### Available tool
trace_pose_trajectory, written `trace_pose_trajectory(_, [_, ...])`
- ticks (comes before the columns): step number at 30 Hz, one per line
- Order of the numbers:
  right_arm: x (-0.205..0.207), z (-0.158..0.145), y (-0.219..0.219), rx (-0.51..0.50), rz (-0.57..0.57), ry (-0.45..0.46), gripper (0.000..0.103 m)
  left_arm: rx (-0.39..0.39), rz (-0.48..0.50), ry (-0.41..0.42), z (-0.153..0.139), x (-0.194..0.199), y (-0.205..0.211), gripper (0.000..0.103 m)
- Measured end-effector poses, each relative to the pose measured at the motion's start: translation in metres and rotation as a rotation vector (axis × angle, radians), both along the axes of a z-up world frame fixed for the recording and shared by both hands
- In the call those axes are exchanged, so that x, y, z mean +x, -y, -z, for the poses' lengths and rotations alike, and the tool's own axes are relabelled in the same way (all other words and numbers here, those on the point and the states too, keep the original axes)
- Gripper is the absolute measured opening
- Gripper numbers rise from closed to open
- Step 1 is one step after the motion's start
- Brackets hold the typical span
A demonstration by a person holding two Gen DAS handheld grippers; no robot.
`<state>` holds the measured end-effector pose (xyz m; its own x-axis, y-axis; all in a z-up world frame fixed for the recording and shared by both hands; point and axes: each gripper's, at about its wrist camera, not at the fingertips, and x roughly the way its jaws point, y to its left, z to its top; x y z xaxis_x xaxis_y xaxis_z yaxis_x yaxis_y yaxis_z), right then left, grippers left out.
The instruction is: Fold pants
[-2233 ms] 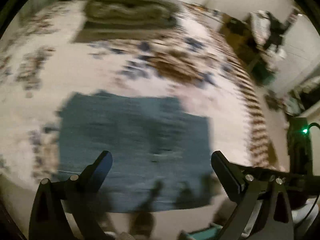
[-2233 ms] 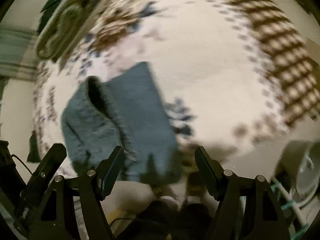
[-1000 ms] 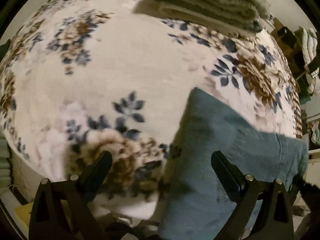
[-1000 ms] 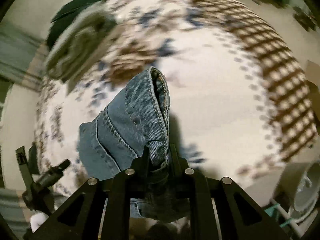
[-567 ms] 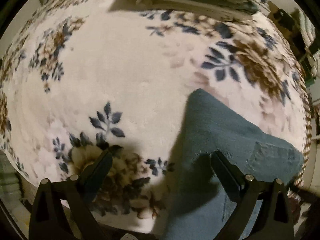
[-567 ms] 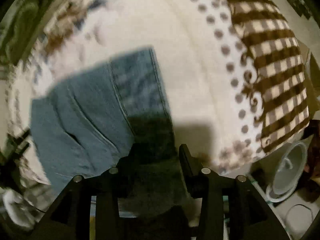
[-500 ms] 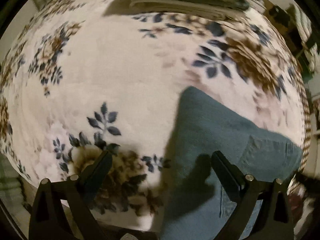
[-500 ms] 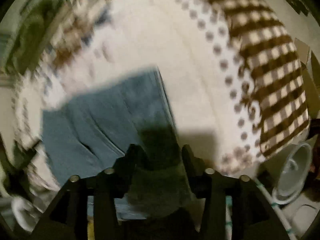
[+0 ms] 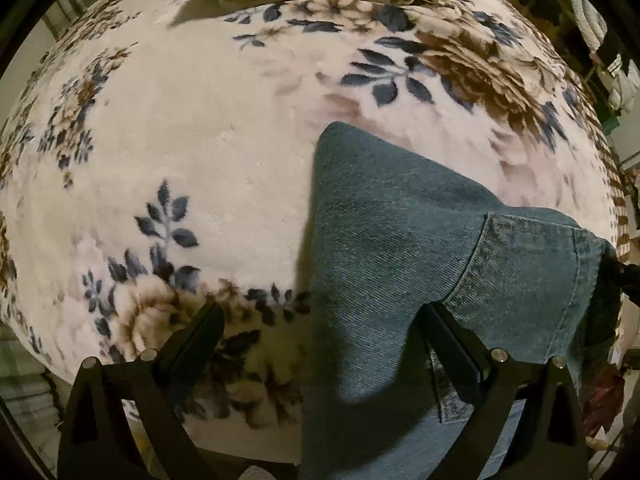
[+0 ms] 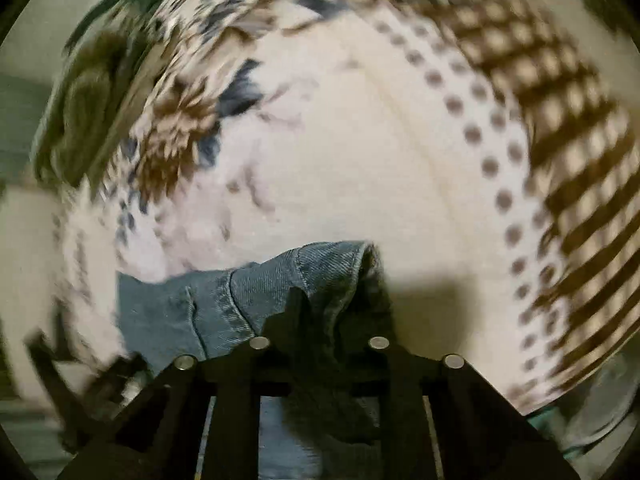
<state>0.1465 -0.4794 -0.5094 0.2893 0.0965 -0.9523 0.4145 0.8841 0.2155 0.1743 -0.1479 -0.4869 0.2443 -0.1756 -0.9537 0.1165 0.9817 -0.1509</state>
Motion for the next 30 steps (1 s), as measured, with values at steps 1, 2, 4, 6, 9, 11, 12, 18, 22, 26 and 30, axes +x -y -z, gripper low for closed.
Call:
trace_pose_trajectory(1, [0.001, 0.004, 0.005, 0.005, 0.023, -0.008, 0.007, -0.009, -0.002, -0.005, 0.001, 0.001, -0.001, 0.102])
trace_pose_trajectory(2, [0.002, 0.01, 0.009, 0.029, 0.044, -0.026, 0.007, -0.014, -0.006, -0.011, 0.002, 0.002, -0.003, 0.102])
trace_pose_trajectory(4, [0.006, 0.011, 0.007, 0.036, 0.036, -0.033, 0.007, -0.003, -0.008, -0.016, 0.004, 0.004, -0.002, 0.102])
trace_pose_trajectory(6, [0.005, 0.009, 0.007, 0.063, 0.041, -0.054, 0.011, -0.018, -0.022, -0.032, 0.003, 0.004, -0.006, 0.102])
trace_pose_trajectory(9, [-0.017, -0.003, 0.015, 0.169, 0.087, -0.077, 0.045, -0.07, -0.043, -0.054, -0.002, 0.0, -0.018, 0.102])
trace_pose_trajectory(11, [-0.045, -0.012, 0.022, 0.184, 0.122, -0.081, 0.052, -0.098, -0.057, -0.066, -0.004, -0.009, -0.025, 0.102])
trace_pose_trajectory(12, [-0.065, -0.011, 0.024, 0.198, 0.143, -0.105, 0.053, -0.108, -0.06, -0.077, -0.002, -0.016, -0.028, 0.102])
trace_pose_trajectory(18, [-0.143, 0.054, 0.023, 0.444, 0.342, -0.196, 0.056, -0.117, -0.069, -0.169, 0.028, -0.047, -0.031, 0.102])
trace_pose_trajectory(22, [-0.153, 0.058, 0.011, 0.489, 0.377, -0.061, 0.021, -0.095, -0.038, -0.153, 0.036, -0.056, -0.029, 0.103])
trace_pose_trajectory(26, [-0.166, 0.063, 0.012, 0.434, 0.387, -0.074, 0.017, -0.088, 0.007, -0.153, 0.037, -0.054, -0.019, 0.103])
trace_pose_trajectory(30, [-0.167, 0.062, 0.011, 0.51, 0.351, -0.018, 0.032, -0.129, -0.009, -0.154, 0.032, -0.042, -0.019, 0.103])
